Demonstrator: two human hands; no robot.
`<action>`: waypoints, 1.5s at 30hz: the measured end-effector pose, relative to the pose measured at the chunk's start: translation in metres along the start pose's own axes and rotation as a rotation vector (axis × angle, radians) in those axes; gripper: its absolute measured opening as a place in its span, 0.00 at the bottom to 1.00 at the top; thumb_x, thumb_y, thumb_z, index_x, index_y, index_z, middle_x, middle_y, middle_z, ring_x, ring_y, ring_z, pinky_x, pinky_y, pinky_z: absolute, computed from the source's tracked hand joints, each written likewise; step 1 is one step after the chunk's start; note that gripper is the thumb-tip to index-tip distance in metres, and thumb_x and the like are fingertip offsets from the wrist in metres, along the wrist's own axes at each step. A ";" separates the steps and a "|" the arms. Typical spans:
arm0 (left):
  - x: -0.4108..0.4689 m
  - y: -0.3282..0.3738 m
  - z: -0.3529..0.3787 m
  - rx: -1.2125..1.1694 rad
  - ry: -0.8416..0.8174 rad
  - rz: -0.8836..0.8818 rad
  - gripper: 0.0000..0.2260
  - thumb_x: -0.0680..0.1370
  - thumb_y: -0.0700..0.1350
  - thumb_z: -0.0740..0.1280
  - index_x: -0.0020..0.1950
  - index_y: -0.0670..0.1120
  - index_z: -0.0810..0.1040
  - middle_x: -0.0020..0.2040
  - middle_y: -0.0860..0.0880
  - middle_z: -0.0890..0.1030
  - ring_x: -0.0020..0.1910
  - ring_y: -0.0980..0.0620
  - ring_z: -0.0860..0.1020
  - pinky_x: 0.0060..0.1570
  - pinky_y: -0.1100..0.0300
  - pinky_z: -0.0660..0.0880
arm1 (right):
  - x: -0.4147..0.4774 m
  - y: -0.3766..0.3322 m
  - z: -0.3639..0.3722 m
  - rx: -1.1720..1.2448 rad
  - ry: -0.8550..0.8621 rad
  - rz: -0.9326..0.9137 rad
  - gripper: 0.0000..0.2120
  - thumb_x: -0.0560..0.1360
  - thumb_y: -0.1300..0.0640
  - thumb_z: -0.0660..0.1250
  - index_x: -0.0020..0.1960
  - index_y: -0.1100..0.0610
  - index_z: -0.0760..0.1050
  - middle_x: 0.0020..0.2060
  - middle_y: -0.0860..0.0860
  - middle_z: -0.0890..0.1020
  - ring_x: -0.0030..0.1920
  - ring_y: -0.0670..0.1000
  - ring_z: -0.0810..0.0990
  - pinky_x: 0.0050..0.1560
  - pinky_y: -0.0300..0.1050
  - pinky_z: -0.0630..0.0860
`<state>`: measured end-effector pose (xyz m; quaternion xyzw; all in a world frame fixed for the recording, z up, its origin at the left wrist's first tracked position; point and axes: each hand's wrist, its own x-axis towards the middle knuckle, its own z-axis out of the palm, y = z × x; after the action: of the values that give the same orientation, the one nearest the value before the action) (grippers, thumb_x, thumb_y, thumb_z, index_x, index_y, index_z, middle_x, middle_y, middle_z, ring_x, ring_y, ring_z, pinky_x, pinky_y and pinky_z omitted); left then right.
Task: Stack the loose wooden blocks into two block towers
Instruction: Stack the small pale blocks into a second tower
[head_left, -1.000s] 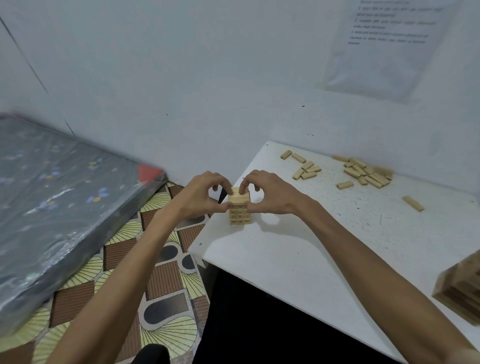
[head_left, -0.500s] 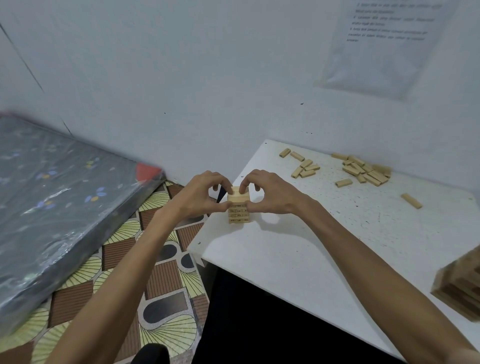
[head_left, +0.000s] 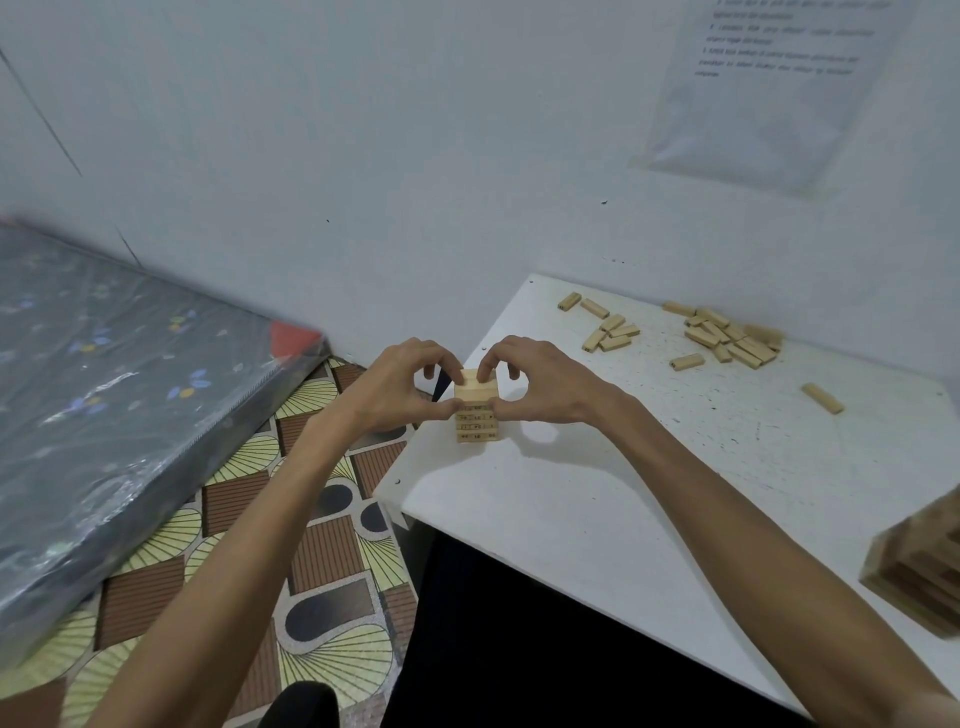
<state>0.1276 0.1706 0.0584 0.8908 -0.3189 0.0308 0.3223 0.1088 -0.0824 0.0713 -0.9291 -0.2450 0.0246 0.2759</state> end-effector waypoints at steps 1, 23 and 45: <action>0.000 0.000 0.000 -0.005 0.000 -0.002 0.12 0.72 0.49 0.79 0.53 0.54 0.82 0.52 0.59 0.83 0.51 0.55 0.75 0.46 0.68 0.66 | 0.000 0.000 0.000 -0.002 -0.002 -0.005 0.16 0.72 0.48 0.74 0.58 0.44 0.76 0.54 0.40 0.76 0.52 0.46 0.74 0.48 0.42 0.72; -0.002 -0.002 0.001 0.000 -0.022 -0.020 0.20 0.73 0.51 0.77 0.63 0.54 0.77 0.57 0.60 0.81 0.53 0.57 0.76 0.50 0.64 0.71 | -0.002 0.002 0.004 0.030 -0.008 0.023 0.27 0.73 0.48 0.74 0.70 0.43 0.69 0.61 0.40 0.75 0.54 0.44 0.74 0.49 0.40 0.72; -0.001 -0.007 0.005 -0.054 0.009 -0.041 0.22 0.73 0.50 0.78 0.65 0.52 0.79 0.58 0.59 0.82 0.55 0.57 0.78 0.48 0.69 0.69 | 0.002 0.006 0.007 0.019 0.018 -0.007 0.29 0.72 0.46 0.73 0.71 0.42 0.68 0.59 0.38 0.77 0.56 0.45 0.74 0.53 0.46 0.76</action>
<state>0.1305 0.1719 0.0502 0.8880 -0.2997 0.0192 0.3483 0.1122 -0.0822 0.0626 -0.9258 -0.2453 0.0176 0.2871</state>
